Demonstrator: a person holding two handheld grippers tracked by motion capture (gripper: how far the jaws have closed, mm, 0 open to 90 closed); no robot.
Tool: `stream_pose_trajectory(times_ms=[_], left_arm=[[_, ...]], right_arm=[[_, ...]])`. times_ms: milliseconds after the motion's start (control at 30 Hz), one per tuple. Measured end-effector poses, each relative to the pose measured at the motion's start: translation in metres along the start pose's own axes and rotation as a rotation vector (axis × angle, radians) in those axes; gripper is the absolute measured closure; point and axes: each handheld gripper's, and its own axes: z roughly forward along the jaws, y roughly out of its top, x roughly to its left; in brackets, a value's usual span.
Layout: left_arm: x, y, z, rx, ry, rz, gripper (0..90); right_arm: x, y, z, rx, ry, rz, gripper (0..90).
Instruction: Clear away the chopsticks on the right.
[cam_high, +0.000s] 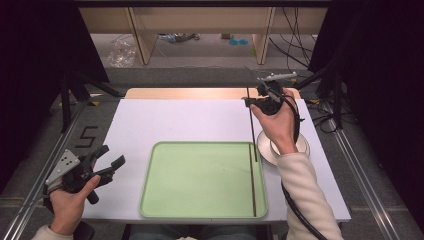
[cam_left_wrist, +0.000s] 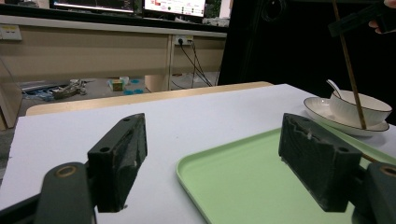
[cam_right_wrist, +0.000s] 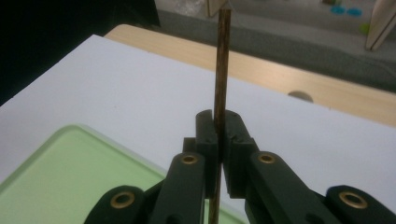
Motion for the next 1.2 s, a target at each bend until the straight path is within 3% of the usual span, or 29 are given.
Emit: stream_pose_trajectory(times_ms=[33, 67, 133, 400, 600, 633, 700, 767, 800, 933, 967, 1100, 1200], left_arm=[[0.000, 0.000, 0.000, 0.002, 0.001, 0.000, 23.5], [0.000, 0.000, 0.000, 0.000, 0.001, 0.000, 23.5], [0.000, 0.000, 0.000, 0.000, 0.001, 0.000, 23.5], [0.000, 0.000, 0.000, 0.001, 0.000, 0.002, 23.5], [0.000, 0.000, 0.000, 0.001, 0.001, 0.001, 23.5], [0.000, 0.000, 0.000, 0.001, -0.001, 0.006, 23.5], [0.000, 0.000, 0.000, -0.001, 0.000, 0.003, 23.5], [0.000, 0.000, 0.000, 0.001, -0.001, 0.003, 23.5], [0.000, 0.000, 0.000, 0.000, -0.002, 0.007, 23.5], [0.000, 0.000, 0.000, -0.001, -0.001, 0.005, 23.5], [0.000, 0.000, 0.000, -0.001, -0.002, 0.005, 23.5], [0.000, 0.000, 0.000, 0.000, -0.001, 0.006, 23.5], [0.000, 0.000, 0.000, 0.002, -0.002, 0.009, 23.5]], right_arm=[[0.000, 0.000, -0.001, 0.027, -0.002, 0.030, 87.6], [-0.002, 0.000, 0.001, 0.049, -0.004, 0.020, 87.7], [-0.001, -0.002, 0.001, 0.081, -0.011, 0.072, 87.6], [-0.002, -0.007, 0.007, 0.196, -0.067, 0.104, 87.7], [-0.002, -0.012, 0.010, 0.284, -0.066, 0.221, 87.7], [-0.003, -0.013, 0.012, 0.291, -0.070, 0.212, 87.7], [-0.003, -0.015, 0.014, 0.321, -0.074, 0.251, 87.6], [0.000, -0.016, 0.018, 0.378, -0.073, 0.332, 87.6], [-0.001, -0.018, 0.020, 0.392, -0.069, 0.340, 87.6], [-0.002, -0.025, 0.031, 0.462, -0.101, 0.390, 87.6], [-0.004, -0.029, 0.034, 0.463, -0.110, 0.367, 87.7], [-0.003, -0.036, 0.043, 0.564, -0.157, 0.448, 87.6], [-0.005, -0.044, 0.052, 0.614, -0.186, 0.474, 87.6]])
